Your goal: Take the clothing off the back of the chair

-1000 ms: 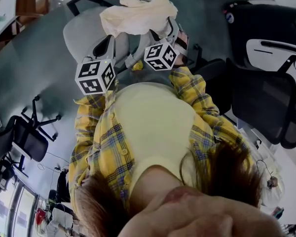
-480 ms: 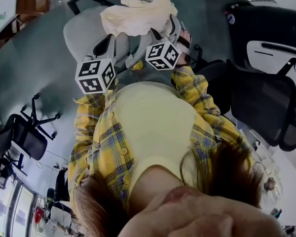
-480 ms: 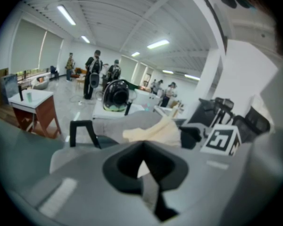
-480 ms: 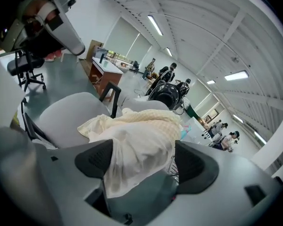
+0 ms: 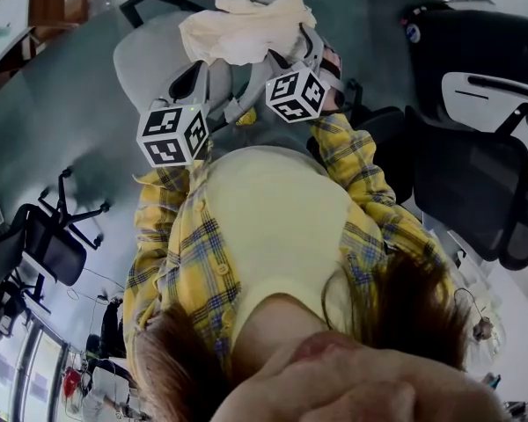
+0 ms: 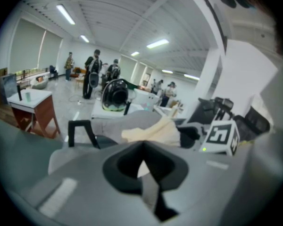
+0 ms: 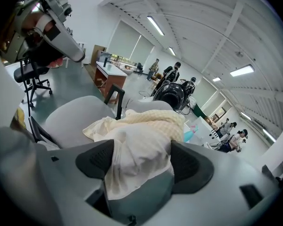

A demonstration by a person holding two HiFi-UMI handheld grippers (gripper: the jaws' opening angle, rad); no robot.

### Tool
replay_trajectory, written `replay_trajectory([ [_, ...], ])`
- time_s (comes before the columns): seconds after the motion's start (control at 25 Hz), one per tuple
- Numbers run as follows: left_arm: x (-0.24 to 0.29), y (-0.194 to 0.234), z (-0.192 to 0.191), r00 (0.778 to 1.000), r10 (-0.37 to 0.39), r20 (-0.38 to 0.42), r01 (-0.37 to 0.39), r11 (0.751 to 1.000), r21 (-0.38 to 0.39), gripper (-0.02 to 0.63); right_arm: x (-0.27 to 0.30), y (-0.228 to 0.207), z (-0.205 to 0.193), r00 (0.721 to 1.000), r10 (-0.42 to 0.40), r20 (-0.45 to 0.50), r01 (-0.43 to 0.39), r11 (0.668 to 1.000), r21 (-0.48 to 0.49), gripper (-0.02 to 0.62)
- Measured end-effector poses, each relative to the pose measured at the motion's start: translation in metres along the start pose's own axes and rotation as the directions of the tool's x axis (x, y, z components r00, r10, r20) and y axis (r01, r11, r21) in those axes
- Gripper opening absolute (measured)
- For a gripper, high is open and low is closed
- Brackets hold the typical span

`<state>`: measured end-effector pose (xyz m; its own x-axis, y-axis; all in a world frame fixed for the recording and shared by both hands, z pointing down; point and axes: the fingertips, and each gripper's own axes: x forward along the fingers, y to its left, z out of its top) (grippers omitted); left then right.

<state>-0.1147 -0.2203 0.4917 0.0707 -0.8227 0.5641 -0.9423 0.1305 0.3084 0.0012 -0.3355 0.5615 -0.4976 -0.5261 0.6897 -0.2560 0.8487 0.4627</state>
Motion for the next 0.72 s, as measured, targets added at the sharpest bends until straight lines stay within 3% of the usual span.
replay_trajectory([
  [0.24,-0.012,0.009,-0.001,1.000,-0.004,0.011,0.004,1.000,-0.011,0.005,-0.004,-0.001,0.000,0.999,-0.036,-0.020,0.037,0.999,0.022,0.343],
  [0.64,-0.035,0.028,-0.001,1.000,-0.011,0.030,0.011,1.000,-0.023,0.006,-0.021,-0.006,0.012,0.993,-0.120,-0.012,0.120,0.990,0.067,0.101],
  [0.72,-0.038,0.030,-0.001,0.999,-0.016,0.035,0.018,0.999,-0.030,0.005,-0.026,-0.006,0.014,0.992,-0.129,-0.006,0.129,0.989,0.074,0.081],
])
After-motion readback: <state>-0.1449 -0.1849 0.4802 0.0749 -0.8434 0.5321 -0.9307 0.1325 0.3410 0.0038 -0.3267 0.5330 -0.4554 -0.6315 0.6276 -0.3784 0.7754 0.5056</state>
